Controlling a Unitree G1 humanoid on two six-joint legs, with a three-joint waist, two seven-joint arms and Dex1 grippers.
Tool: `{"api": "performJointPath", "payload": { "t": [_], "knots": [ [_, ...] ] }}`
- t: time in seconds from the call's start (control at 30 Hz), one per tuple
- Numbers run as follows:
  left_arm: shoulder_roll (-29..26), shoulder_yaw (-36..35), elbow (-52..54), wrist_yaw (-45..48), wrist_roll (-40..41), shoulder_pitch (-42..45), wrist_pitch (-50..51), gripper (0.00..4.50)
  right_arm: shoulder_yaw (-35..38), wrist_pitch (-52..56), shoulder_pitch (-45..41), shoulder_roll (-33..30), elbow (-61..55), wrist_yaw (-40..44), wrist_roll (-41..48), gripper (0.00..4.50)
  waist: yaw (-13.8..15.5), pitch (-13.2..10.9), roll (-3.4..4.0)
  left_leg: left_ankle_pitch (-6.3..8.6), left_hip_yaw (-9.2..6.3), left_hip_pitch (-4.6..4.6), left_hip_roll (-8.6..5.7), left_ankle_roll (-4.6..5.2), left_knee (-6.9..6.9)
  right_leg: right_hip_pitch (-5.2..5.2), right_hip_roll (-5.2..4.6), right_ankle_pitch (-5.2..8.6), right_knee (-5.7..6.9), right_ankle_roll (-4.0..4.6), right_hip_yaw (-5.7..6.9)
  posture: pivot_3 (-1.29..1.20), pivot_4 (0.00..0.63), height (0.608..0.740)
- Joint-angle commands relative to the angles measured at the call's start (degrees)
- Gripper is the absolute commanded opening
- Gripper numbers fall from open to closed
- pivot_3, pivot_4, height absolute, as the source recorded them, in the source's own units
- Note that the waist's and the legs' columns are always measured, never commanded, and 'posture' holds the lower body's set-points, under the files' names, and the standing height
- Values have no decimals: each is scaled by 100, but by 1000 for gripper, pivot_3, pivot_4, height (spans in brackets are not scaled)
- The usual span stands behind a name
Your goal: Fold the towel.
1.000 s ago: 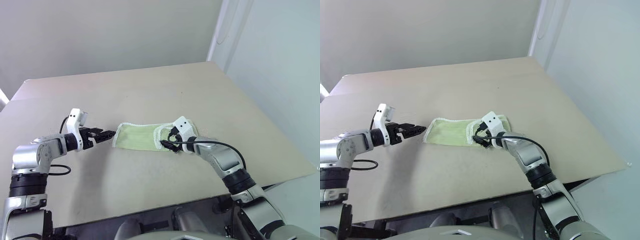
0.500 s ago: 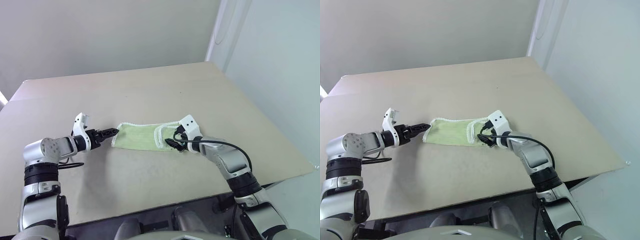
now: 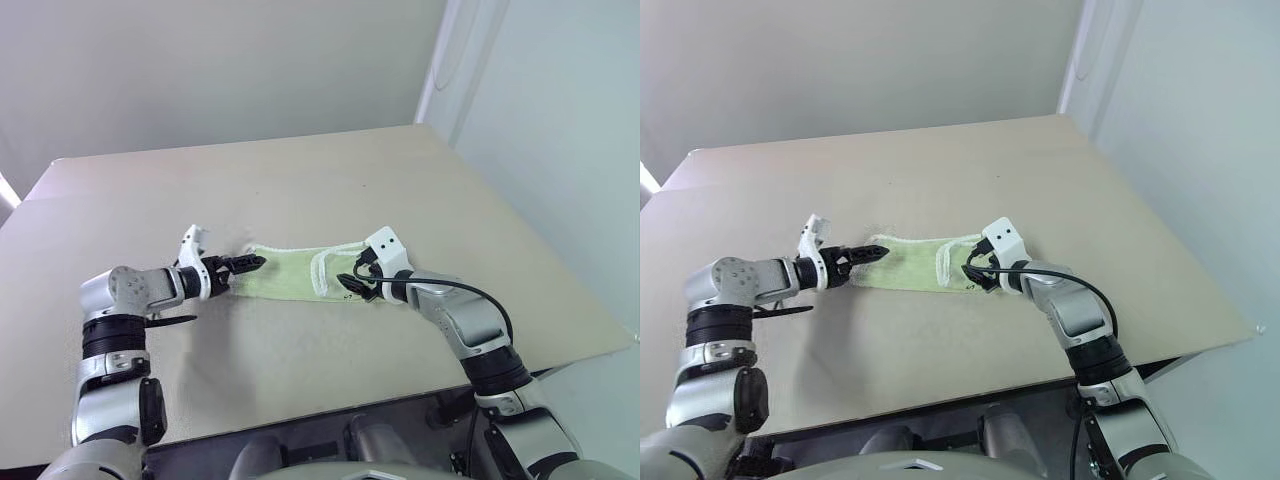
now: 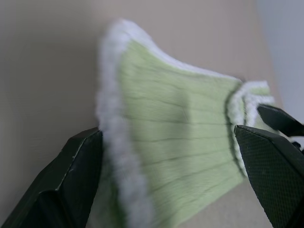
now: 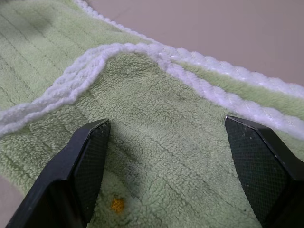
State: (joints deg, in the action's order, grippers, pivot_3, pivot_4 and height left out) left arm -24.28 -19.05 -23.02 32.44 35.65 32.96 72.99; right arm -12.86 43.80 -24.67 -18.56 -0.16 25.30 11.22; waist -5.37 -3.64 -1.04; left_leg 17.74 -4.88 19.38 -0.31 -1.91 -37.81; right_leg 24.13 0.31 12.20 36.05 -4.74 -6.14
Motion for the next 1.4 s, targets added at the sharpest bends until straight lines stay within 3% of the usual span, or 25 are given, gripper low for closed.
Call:
{"api": "performJointPath", "payload": {
  "t": [0.03,0.13,0.23,0.6,0.83,0.93,1.27,1.3,1.4],
  "knots": [
    [76,128,46,15,70,21,169,4500,167,30,4,-18,-335,-58,-41,4004,-2,0,0,0,0,-1,0,0,0,0,0,1,1,1,0,0,0,740],
    [13,115,-14,36,33,62,113,4500,176,61,52,-13,-395,-75,-55,4004,-5,0,0,0,0,-1,0,0,0,-1,0,4,1,7,0,0,0,740],
    [-42,87,-38,12,-7,91,30,3946,157,47,74,2,-388,-90,-88,4044,-11,0,0,0,0,0,0,0,0,0,0,5,0,7,0,0,0,740],
    [-17,-55,118,-45,112,54,-12,41,139,-42,55,48,-308,-92,-173,4044,-24,-1,0,0,0,0,0,0,0,1,2,5,0,8,0,0,0,740],
    [-379,-162,261,70,161,25,96,41,257,-104,58,-29,-454,104,-33,4044,-42,-2,1,0,0,0,1,0,1,4,2,6,0,9,0,0,0,740],
    [-746,-137,547,244,267,-89,253,686,330,-114,163,-92,-737,355,165,4044,-54,-5,0,0,0,3,2,0,5,10,3,6,0,8,0,0,0,740],
    [-2049,101,465,1018,214,-182,166,4277,762,2,563,-443,-1654,970,844,4044,-35,-8,-1,0,1,0,3,0,36,20,3,13,-11,16,0,0,0,740],
    [-2043,127,321,1056,195,-115,127,4471,782,-12,566,-457,-1605,932,823,4044,-26,-8,-1,0,1,0,2,0,37,20,3,14,-11,17,0,0,0,740],
    [-1829,285,133,1058,145,-48,55,4471,777,-56,546,-446,-1476,813,748,4044,-15,-8,-1,-1,1,0,2,-1,38,20,3,14,-14,18,0,0,0,740]
  ]
}}
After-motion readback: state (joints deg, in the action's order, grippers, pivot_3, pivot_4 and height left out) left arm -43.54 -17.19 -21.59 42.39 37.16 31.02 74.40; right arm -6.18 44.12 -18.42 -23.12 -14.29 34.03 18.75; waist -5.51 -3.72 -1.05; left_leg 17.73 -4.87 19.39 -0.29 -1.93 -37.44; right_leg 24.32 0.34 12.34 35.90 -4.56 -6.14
